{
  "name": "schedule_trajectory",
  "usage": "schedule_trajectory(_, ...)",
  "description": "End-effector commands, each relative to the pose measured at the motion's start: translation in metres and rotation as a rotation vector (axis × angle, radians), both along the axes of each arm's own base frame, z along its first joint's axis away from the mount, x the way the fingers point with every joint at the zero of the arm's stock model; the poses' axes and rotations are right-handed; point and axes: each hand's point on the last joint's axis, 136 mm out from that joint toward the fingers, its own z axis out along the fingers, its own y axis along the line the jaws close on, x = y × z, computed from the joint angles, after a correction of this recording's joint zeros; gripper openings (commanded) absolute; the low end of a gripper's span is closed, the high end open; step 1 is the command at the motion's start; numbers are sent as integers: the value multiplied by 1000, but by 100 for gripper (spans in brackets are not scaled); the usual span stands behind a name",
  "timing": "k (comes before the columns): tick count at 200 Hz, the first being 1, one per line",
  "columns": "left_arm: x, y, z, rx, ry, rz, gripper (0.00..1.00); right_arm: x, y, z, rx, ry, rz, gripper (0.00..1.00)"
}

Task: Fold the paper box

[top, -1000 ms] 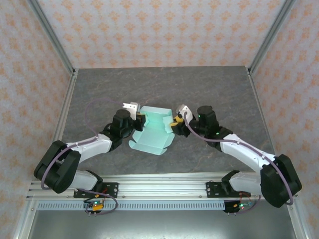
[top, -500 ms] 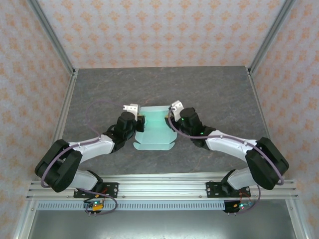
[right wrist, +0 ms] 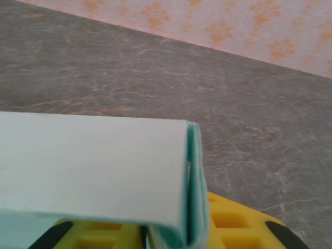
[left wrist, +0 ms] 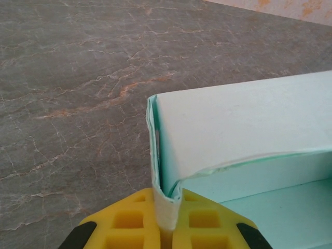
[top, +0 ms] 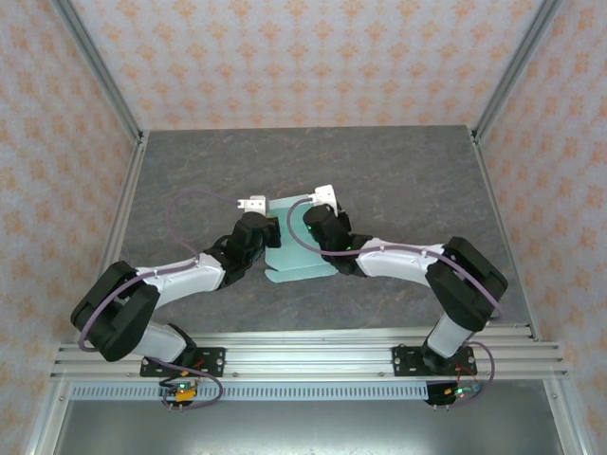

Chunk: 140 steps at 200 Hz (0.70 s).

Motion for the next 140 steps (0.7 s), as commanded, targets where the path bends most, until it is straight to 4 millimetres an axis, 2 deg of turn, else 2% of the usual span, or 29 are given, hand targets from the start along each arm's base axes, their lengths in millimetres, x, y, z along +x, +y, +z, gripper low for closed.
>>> schedule_trajectory(1, 0, -11, 11, -48, -6, 7, 5, 12, -40, 15, -71, -106, -263, 24)
schedule_trajectory(36, -2, -19, 8, -80, 4, 16, 4, 16, -54, 20, -68, -139, -443, 34)
schedule_trajectory(76, -6, -26, 8, -136, 10, 60, 4, 14, -62, 27, -6, -157, -558, 32)
schedule_trajectory(94, -6, -28, 7, -145, 14, 66, 5, 16, -50, 15, 33, -107, -474, 31)
schedule_trajectory(117, -5, -26, 8, -129, 22, 81, 5, 16, -18, -3, 54, 16, -248, 33)
schedule_trajectory(130, -6, -23, 9, -123, 20, 90, 5, 10, -6, -5, 46, 75, -126, 39)
schedule_trajectory(140, -7, -20, 10, -115, 20, 102, 5, 2, -3, -4, 51, 101, -64, 50)
